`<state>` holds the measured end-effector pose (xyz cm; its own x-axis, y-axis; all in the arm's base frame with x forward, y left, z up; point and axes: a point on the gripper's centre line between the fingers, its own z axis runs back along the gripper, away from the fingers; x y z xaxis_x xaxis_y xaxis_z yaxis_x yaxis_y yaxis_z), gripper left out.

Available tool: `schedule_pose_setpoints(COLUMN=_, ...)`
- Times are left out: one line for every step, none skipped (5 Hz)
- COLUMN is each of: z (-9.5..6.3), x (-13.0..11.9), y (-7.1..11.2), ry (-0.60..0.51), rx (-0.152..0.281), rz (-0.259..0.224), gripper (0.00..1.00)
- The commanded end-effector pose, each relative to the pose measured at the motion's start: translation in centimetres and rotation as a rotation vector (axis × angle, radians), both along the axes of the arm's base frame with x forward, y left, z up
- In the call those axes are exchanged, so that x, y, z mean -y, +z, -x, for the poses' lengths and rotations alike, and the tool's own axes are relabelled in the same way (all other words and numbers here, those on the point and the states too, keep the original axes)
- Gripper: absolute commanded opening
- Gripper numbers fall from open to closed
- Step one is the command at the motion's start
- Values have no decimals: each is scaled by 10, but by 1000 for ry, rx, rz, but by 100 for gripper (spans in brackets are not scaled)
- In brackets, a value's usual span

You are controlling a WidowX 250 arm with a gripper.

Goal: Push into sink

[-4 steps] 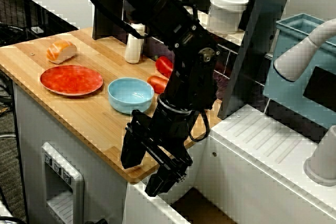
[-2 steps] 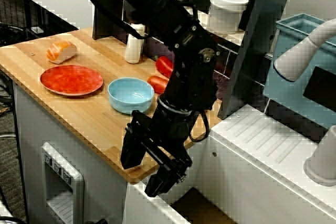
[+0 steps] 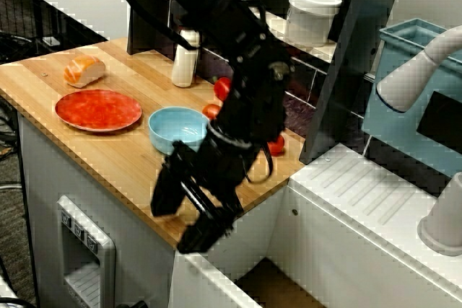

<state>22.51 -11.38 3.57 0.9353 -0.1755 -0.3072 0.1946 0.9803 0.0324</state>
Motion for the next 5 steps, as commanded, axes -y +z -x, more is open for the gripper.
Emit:
schedule_pose_setpoints(z=-26, x=-59, y=68, ry=85, rx=151, rz=83, gripper=100)
schedule_pose_setpoints(z=-39, x=-84, y=87, ry=96, rx=210, rz=82, gripper=100)
schedule_pose_setpoints(z=-51, x=-112, y=91, ry=99, rx=317, rz=57, gripper=100)
schedule_pose_setpoints(z=-67, x=-133, y=81, ry=122, rx=319, rz=51, gripper=100)
schedule_pose_setpoints(z=-77, x=-146, y=72, ry=203, rx=338, rz=64, gripper=100)
